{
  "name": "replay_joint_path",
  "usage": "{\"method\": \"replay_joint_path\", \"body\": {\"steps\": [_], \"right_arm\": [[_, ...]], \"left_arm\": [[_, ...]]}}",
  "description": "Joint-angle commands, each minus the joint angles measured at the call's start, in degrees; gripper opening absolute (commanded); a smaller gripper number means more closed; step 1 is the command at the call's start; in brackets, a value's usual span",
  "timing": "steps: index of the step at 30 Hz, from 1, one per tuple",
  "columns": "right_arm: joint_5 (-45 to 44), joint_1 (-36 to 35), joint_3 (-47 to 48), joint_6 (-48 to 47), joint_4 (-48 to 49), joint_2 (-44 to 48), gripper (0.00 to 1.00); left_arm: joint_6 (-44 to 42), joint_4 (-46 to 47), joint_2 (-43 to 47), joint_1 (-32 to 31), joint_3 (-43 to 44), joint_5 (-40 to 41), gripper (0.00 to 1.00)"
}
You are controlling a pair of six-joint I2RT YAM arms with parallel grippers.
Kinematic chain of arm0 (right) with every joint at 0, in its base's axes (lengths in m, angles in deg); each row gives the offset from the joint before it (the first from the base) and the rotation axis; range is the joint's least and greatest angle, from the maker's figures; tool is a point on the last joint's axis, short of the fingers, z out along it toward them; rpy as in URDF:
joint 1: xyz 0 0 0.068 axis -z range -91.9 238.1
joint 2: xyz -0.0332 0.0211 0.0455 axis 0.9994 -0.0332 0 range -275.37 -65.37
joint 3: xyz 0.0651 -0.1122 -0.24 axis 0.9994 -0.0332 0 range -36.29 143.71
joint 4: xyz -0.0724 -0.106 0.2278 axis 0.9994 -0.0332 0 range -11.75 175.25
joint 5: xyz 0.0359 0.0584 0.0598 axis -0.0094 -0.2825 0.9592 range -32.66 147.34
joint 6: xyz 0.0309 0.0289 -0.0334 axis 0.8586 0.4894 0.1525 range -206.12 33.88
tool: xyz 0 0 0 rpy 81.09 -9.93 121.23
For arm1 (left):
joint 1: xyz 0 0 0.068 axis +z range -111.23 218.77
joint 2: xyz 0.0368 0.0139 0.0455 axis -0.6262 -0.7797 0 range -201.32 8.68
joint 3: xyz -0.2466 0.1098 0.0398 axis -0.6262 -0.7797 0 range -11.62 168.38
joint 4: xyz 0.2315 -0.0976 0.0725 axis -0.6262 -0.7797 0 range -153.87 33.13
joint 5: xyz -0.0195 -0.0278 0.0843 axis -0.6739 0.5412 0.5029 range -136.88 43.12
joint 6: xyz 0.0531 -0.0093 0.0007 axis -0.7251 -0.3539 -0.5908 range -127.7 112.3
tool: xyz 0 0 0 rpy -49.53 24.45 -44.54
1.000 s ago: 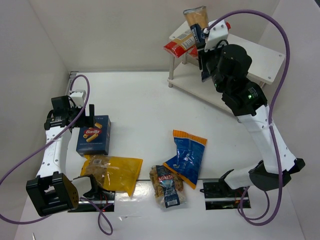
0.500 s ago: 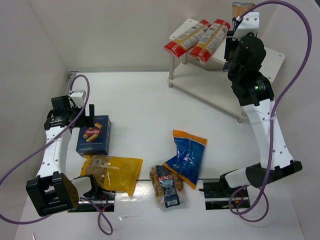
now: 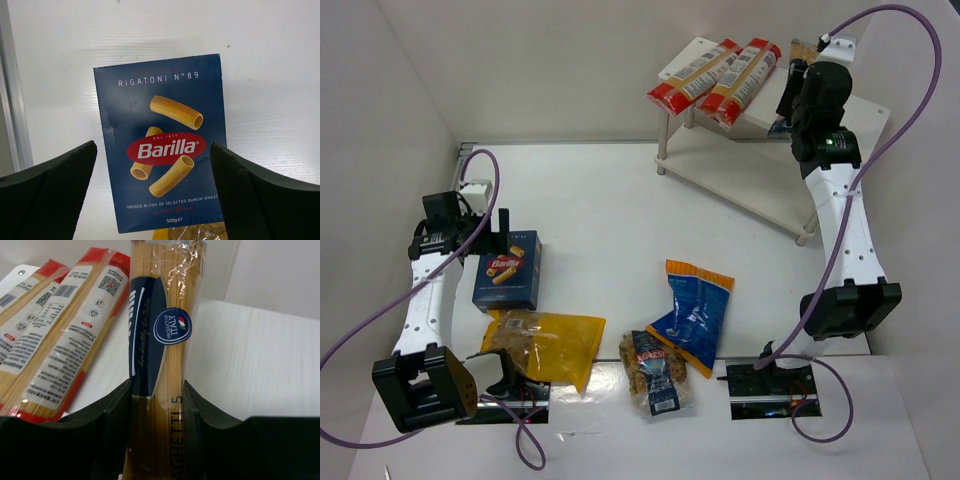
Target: Place and organize the pasta boxes and bags onto the shelf
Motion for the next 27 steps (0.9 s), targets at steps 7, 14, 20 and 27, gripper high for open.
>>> {"method": "replay_joint_path", "body": {"steps": [7, 14, 20, 27], "right_arm": [[10.7, 4.1, 5.3, 11.0, 8.4, -2.1, 0.0], [14.8, 5.6, 5.3, 14.7, 7.9, -4.7, 0.0], [15.9, 5.0, 5.9, 16.3, 6.8, -6.4, 0.0], [15.9, 3.3, 5.9, 16.8, 6.8, -7.5, 0.0]], "left_arm": [[0.2, 1.0, 0.9, -0.3, -0.5, -1.4, 0.99], [0.2, 1.0, 0.9, -0.3, -0.5, -1.4, 0.99], [-0.3, 1.0, 0.9, -0.3, -0.5, -1.4, 0.99], [-0.3, 1.0, 0.9, -0.3, -0.5, -1.4, 0.99]]}}
